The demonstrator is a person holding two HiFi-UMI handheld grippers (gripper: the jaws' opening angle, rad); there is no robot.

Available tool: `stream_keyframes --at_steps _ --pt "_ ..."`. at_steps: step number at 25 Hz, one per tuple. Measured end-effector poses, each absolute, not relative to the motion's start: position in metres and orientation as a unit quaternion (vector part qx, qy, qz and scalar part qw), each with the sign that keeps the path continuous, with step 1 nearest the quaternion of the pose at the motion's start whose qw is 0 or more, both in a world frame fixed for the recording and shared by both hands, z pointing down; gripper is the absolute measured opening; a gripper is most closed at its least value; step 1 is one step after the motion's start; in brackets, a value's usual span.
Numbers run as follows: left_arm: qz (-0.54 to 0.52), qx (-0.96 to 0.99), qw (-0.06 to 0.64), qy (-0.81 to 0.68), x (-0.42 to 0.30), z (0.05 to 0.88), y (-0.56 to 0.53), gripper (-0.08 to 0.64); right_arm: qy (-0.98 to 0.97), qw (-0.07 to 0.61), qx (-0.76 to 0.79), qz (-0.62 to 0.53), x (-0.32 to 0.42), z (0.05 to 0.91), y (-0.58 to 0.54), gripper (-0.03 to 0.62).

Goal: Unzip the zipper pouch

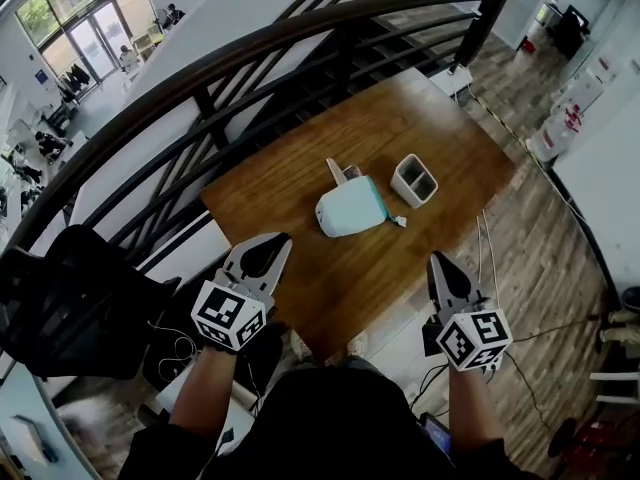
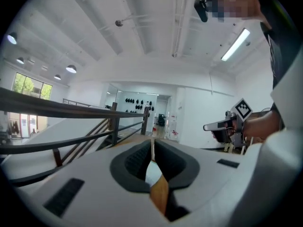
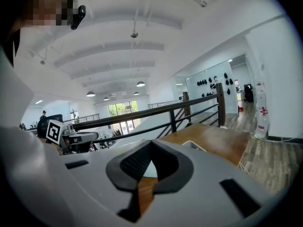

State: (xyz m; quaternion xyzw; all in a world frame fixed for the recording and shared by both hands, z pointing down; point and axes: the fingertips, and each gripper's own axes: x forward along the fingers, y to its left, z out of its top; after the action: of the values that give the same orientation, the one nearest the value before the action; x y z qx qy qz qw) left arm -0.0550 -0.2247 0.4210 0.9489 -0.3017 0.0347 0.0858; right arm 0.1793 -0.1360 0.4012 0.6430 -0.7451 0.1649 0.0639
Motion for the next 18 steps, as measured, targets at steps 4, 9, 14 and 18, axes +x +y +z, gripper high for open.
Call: stream_keyframes --at_steps 4,9,14,18 --pt "0.012 0.942 0.082 -0.324 -0.061 0.401 -0.213 0.028 -0.756 0.052 0.638 0.138 0.185 0.389 -0.133 -0.005" --pt "-0.004 0.924 0.074 -0.376 -0.077 0.382 -0.195 0.015 -0.776 0.037 0.618 0.121 0.192 0.384 -0.133 -0.006" --pt "-0.018 0.907 0.073 -0.414 -0.079 0.374 -0.164 0.014 -0.791 0.016 0.603 0.104 0.206 0.372 -0.118 -0.008" --pt "-0.030 0.900 0.075 -0.429 -0.072 0.369 -0.148 0.014 -0.799 0.008 0.593 0.102 0.214 0.367 -0.114 -0.008"
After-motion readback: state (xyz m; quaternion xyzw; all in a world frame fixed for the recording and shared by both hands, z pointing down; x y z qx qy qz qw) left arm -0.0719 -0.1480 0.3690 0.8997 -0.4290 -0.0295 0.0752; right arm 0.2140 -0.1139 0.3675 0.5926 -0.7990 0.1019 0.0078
